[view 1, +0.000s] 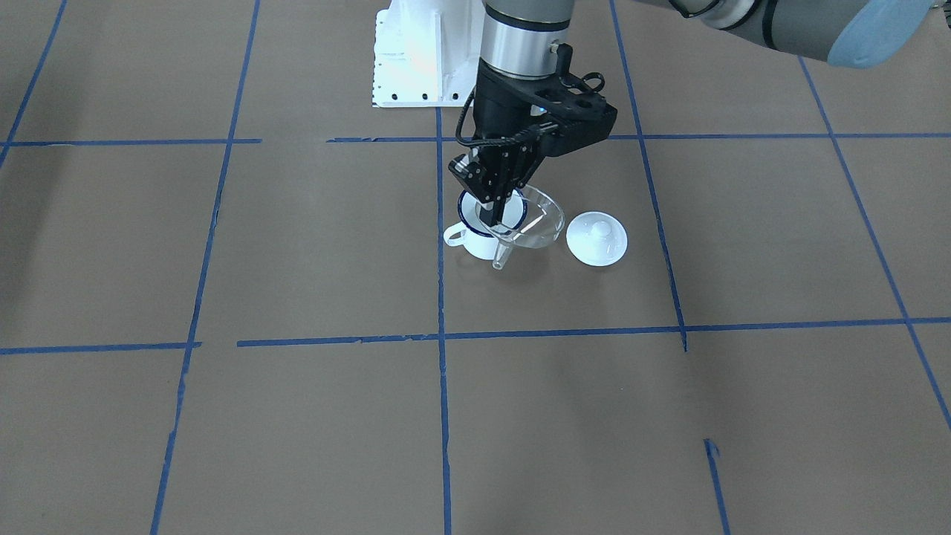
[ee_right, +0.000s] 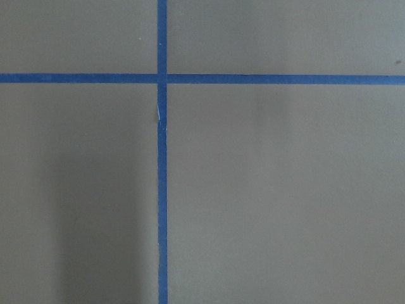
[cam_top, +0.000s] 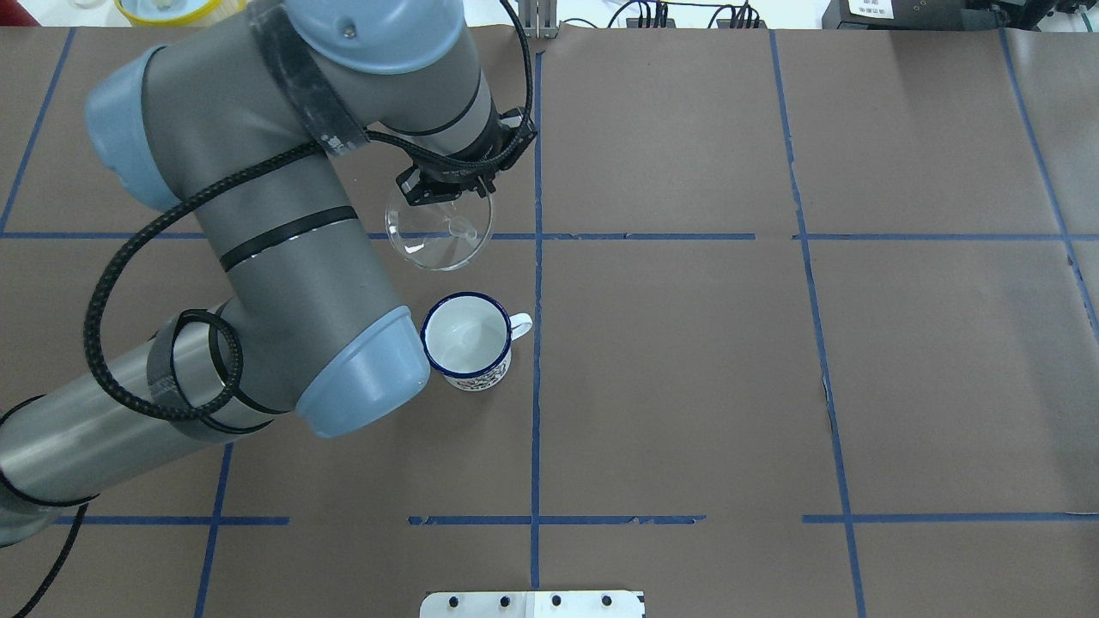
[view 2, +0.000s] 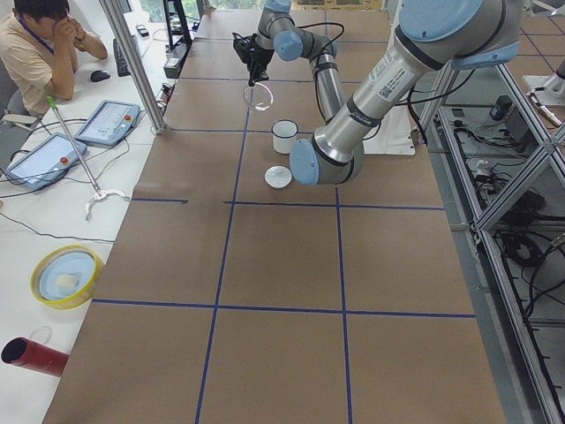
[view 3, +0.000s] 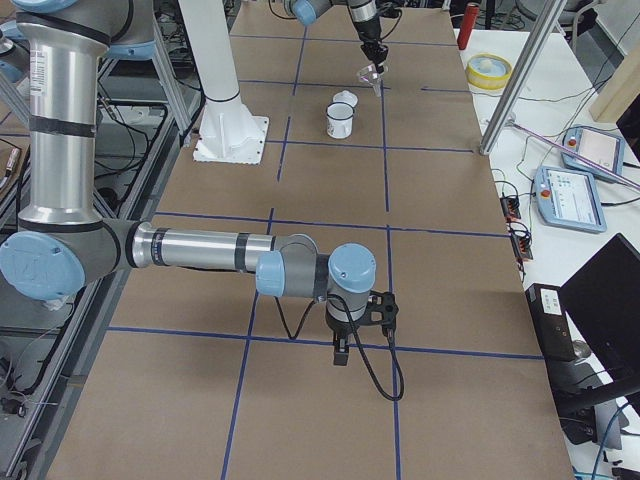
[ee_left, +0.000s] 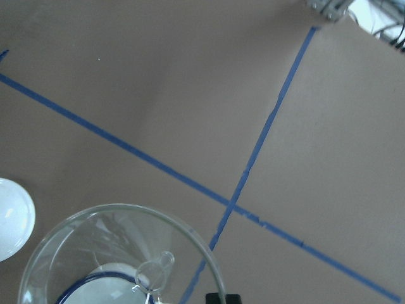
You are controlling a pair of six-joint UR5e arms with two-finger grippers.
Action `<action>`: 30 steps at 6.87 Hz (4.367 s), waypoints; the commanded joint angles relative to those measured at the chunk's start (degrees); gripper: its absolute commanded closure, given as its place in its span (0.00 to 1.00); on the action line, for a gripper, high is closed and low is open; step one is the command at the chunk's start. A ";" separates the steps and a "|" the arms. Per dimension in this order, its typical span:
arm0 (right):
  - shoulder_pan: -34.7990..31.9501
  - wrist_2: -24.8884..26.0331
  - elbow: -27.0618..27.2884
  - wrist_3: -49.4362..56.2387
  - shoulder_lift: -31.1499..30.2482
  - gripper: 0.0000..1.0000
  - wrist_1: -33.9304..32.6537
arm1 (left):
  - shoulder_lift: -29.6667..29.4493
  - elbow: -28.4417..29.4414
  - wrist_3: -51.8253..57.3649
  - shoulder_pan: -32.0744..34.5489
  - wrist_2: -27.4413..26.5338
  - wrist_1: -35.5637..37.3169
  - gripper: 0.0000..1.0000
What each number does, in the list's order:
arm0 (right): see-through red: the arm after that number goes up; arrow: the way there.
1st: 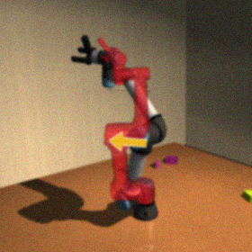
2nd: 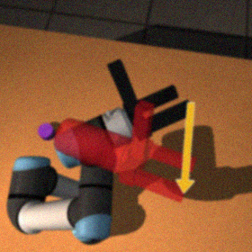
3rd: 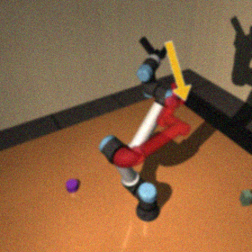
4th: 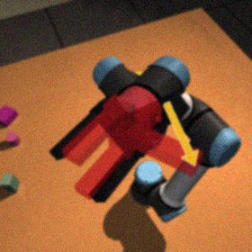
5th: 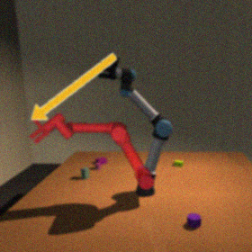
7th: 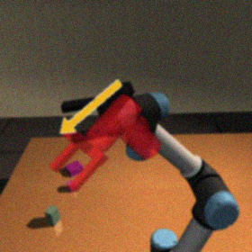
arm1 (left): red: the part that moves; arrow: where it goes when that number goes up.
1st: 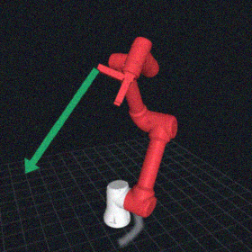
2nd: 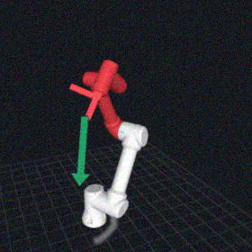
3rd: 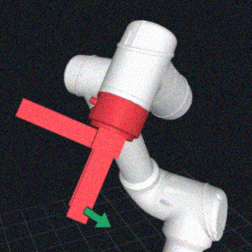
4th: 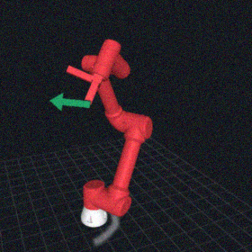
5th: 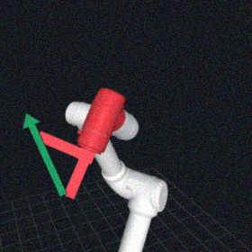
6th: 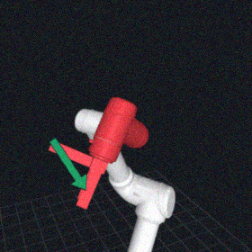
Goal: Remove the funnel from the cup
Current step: 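Lift the funnel out of the mug with the left gripper, carry it farther away, then lower the funnel onto the table and open the left gripper, then move the left gripper down to the white lid and grasp its knob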
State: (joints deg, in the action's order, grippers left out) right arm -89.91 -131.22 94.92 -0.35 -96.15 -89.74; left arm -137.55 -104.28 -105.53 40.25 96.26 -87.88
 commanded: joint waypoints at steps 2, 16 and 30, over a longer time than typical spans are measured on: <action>0.00 0.00 0.00 0.00 0.00 0.00 0.00 | 9.12 7.90 -19.57 2.37 -13.61 -30.24 1.00; 0.00 0.00 0.00 0.00 0.00 0.00 0.00 | 12.31 36.52 -34.84 3.87 -15.93 -57.05 0.76; 0.00 0.00 0.00 0.00 0.00 0.00 0.00 | 16.79 -3.66 33.45 5.81 21.16 -7.57 0.00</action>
State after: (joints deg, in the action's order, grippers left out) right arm -89.91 -131.22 94.92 -0.35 -96.15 -89.74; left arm -120.85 -109.08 -72.13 46.81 117.16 -94.72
